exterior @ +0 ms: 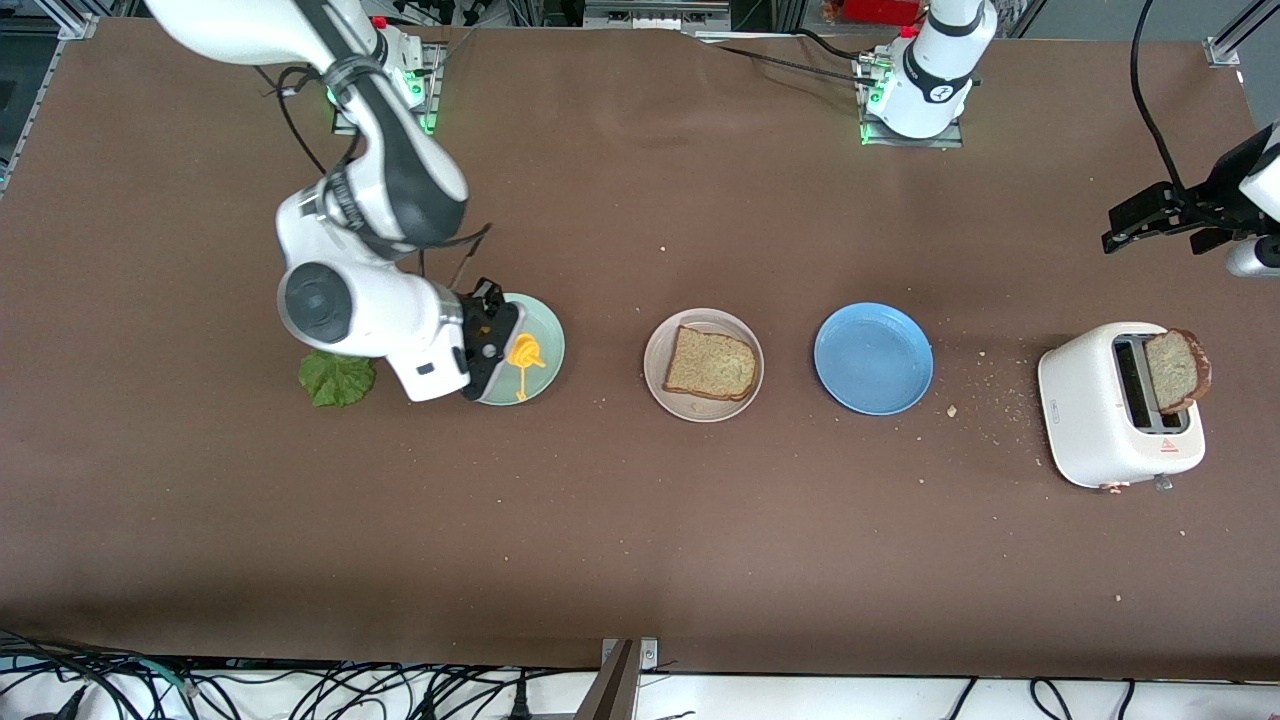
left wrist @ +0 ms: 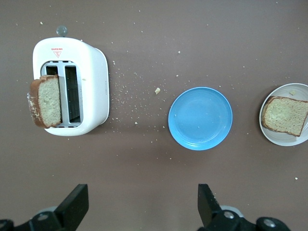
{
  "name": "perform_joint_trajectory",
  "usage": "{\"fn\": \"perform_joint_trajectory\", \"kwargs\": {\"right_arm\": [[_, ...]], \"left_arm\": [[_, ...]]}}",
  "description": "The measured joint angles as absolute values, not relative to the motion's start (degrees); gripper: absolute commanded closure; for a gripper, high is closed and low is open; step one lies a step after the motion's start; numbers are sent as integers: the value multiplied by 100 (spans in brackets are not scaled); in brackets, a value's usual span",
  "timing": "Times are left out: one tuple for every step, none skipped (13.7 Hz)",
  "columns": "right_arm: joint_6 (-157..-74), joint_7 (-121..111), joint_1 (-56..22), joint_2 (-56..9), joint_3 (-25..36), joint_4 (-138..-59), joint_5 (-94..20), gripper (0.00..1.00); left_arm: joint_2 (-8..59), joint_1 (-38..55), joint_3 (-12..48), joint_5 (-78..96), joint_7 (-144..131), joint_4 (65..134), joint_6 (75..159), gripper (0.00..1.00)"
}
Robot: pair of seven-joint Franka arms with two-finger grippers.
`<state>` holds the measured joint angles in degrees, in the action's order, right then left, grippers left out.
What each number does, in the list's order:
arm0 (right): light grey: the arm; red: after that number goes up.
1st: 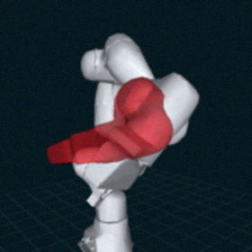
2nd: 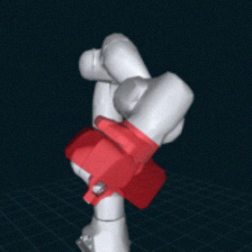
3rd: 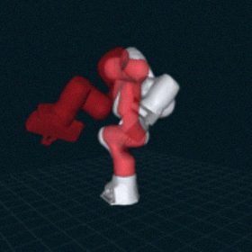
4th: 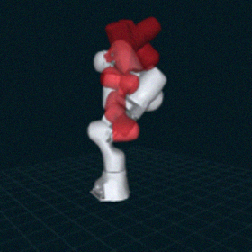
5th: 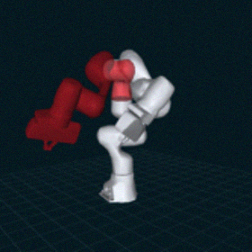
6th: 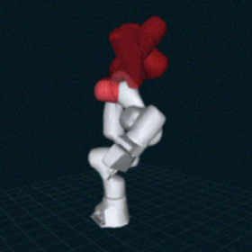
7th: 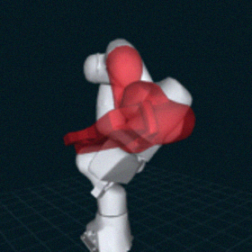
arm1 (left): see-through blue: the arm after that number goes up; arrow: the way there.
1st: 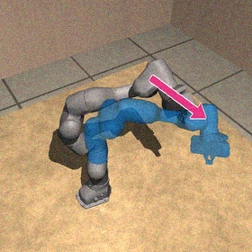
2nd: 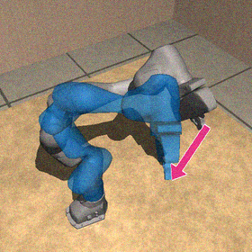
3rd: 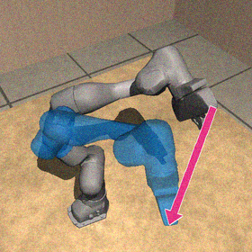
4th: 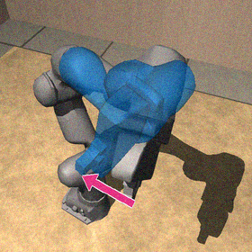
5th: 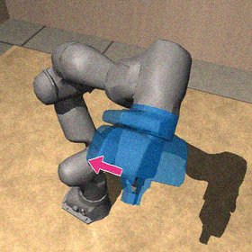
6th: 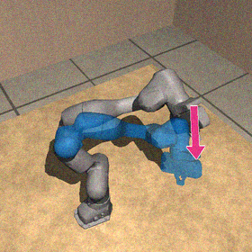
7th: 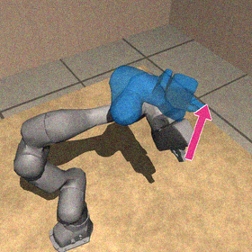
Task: Make sandwich in beige plate with both arms
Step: 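Carry the bottle over the beige plate with the right gripper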
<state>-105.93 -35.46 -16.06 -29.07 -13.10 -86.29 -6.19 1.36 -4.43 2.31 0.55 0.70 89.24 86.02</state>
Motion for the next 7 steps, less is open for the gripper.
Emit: {"fn": "perform_joint_trajectory", "kwargs": {"right_arm": [[-10595, -3200, -1783, -2907, -1314, -8581, -278, 94], [-10594, -2867, -1971, -2912, -1320, -8549, 101, 94], [-10594, -2549, -2185, -2926, -1326, -8536, 528, 94], [-10594, -2216, -2433, -2958, -1332, -8534, 986, 94], [-10593, -1873, -2696, -3013, -1336, -8533, 1431, 94], [-10592, -1530, -2971, -3092, -1340, -8532, 1842, 94], [-10583, -1237, -3231, -3186, -1341, -8524, 2219, 94]], "left_arm": [[137, -448, 231, 55, 70, 8924, 8602, 0], [137, -449, 232, 56, 70, 8924, 8602, 0], [137, -449, 232, 56, 70, 8924, 8602, 0], [138, -450, 232, 56, 70, 8924, 8602, 0], [138, -451, 231, 56, 69, 8924, 8602, 0], [138, -452, 231, 56, 70, 8924, 8602, 0], [139, -455, 231, 56, 70, 8924, 8602, 0]]}}
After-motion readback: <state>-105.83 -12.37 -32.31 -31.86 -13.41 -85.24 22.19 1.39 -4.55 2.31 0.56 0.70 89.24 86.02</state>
